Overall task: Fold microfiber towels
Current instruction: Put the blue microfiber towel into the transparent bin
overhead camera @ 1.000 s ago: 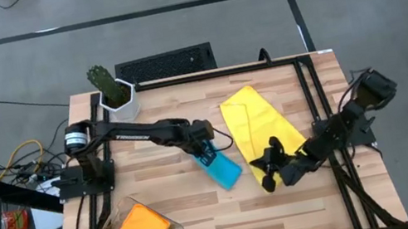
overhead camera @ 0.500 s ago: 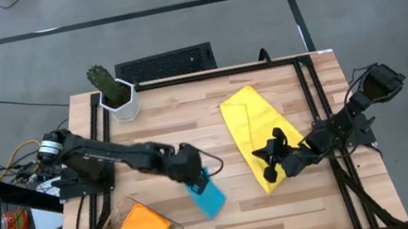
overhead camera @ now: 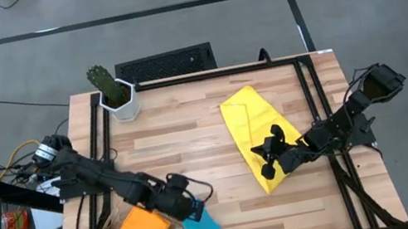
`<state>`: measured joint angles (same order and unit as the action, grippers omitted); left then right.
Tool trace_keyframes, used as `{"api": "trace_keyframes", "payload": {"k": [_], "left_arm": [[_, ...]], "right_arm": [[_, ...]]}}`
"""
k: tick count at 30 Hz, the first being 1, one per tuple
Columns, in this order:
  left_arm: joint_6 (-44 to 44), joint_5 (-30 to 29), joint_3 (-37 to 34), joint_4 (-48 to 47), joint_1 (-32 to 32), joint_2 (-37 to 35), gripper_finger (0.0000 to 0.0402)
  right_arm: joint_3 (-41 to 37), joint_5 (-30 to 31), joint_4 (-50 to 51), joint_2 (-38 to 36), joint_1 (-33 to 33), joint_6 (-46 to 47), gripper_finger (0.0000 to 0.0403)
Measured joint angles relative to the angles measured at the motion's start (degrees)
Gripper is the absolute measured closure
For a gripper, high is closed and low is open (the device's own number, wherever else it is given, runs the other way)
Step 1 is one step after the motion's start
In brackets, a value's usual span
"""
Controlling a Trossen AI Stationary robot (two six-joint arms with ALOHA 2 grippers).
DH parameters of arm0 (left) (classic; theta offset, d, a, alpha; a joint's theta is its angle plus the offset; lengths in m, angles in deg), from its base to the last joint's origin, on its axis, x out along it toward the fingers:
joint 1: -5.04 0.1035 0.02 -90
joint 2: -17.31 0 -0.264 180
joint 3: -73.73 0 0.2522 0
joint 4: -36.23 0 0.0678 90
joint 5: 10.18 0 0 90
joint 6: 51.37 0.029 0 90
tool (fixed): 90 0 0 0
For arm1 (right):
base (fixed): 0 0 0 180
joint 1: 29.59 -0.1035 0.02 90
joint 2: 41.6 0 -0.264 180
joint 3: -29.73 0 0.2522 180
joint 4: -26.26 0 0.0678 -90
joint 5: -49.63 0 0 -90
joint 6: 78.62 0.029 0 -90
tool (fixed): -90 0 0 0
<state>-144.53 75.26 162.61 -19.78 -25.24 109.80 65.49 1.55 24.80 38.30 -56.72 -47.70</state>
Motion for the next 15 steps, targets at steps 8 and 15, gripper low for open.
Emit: {"api": "trace_keyframes", "payload": {"k": [8, 15], "left_arm": [[-11.57, -3.63, 7.10, -9.09, -7.11, 0.00, 0.0399], [-17.54, -2.79, 14.16, -26.34, -11.87, -0.15, 0.0399]], "right_arm": [[0.02, -0.03, 0.08, 0.00, 0.02, -0.07, 0.0379], [0.04, -0.40, 0.20, 0.00, 0.86, -0.84, 0.0378]]}}
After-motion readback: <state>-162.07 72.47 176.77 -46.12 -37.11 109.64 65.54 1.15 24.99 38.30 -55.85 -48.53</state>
